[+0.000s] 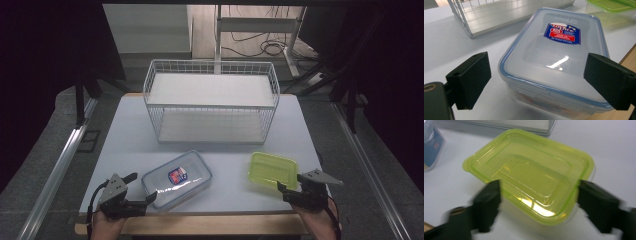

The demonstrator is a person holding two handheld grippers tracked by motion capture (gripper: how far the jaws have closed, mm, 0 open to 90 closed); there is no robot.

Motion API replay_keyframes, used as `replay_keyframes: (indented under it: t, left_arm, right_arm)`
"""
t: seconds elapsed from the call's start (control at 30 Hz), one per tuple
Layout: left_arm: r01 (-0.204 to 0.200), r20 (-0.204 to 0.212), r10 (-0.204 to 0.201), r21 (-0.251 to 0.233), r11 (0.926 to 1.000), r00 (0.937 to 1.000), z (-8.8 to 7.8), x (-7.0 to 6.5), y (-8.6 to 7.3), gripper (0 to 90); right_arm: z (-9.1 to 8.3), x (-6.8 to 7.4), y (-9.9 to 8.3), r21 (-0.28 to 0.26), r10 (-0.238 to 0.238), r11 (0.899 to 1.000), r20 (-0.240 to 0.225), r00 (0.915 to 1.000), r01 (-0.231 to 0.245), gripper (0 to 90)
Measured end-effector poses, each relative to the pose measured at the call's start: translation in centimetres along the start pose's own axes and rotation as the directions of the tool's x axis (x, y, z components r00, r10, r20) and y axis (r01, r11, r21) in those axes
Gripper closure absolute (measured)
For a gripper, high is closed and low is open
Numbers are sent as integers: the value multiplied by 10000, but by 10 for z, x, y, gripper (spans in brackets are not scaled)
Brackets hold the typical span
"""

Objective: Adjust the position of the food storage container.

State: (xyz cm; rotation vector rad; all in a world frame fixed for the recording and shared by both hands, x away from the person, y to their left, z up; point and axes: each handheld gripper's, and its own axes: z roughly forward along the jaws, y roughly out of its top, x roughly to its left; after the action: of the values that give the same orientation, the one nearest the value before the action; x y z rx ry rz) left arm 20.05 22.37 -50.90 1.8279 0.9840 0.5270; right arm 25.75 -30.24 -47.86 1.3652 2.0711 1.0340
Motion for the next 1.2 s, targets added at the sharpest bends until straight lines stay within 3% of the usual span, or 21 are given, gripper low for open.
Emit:
replay_keyframes:
  t: [0.03,0.07,0.1,0.17,0.3,0.43,0.7,0.8,0.83,0.93,1.0,1.03,1.07,1.13,1.17,1.2]
  left_arm:
    - [14,-2,-14,-9,10000,10000,0,0,0,73]
    - [30,1,-30,-19,10000,10000,0,0,0,73]
    - [40,-2,-40,-26,10000,10000,0,0,0,71]
    - [50,5,-50,-92,9999,10000,0,1,-1,70]
    - [101,29,-101,-104,9999,9999,0,1,-1,69]
    - [83,41,-83,-104,9999,10000,0,1,-1,69]
    - [112,86,-112,-54,9999,9999,2,1,-2,69]
    - [132,94,-131,-78,9999,9999,1,2,-2,69]
    - [137,99,-136,-90,9999,9999,1,2,-2,70]
    - [232,145,-231,-84,9997,9996,2,3,-2,72]
    - [222,173,-221,-74,9997,9996,2,3,-2,72]
    - [203,172,-202,-64,9998,9996,3,3,-2,72]
    - [186,173,-185,-44,9998,9997,3,3,-2,72]
    - [176,151,-176,-21,9998,9997,3,2,-2,73]
    - [174,149,-173,-15,9998,9997,3,2,-2,73]
    - [177,153,-177,-10,9998,9997,3,3,-2,73]
  right_arm:
    - [0,0,0,0,0,10000,0,10000,0,318]
    - [-3,0,1,95,-80,9999,-217,9997,82,404]
    - [-9,3,1,127,-564,9983,-333,9979,568,579]
    - [-13,7,-1,185,-1101,9936,-645,9918,1115,738]
    - [-11,10,-8,684,-1320,9878,-1075,9854,1398,868]
    - [-4,3,-9,998,-1247,9857,-1129,9858,1361,893]
    - [0,-13,-2,853,-1087,9896,-800,9909,1154,894]
    - [1,-18,-1,793,-827,9926,-1080,9907,915,892]
    - [-1,-16,0,622,-734,9947,-1306,9887,821,872]
    - [-2,-11,5,411,-697,9962,-1412,9875,762,873]
    - [0,-4,11,362,-719,9963,-1423,9872,778,880]
    - [7,4,19,282,-680,9969,-1724,9827,740,880]
    - [7,4,19,282,-680,9969,-1724,9827,740,880]
    - [21,21,30,278,-1237,9908,-2092,9700,1323,888]
    - [21,21,30,278,-1237,9908,-2092,9700,1323,888]
    - [26,28,34,301,-1482,9869,-2170,9649,1583,890]
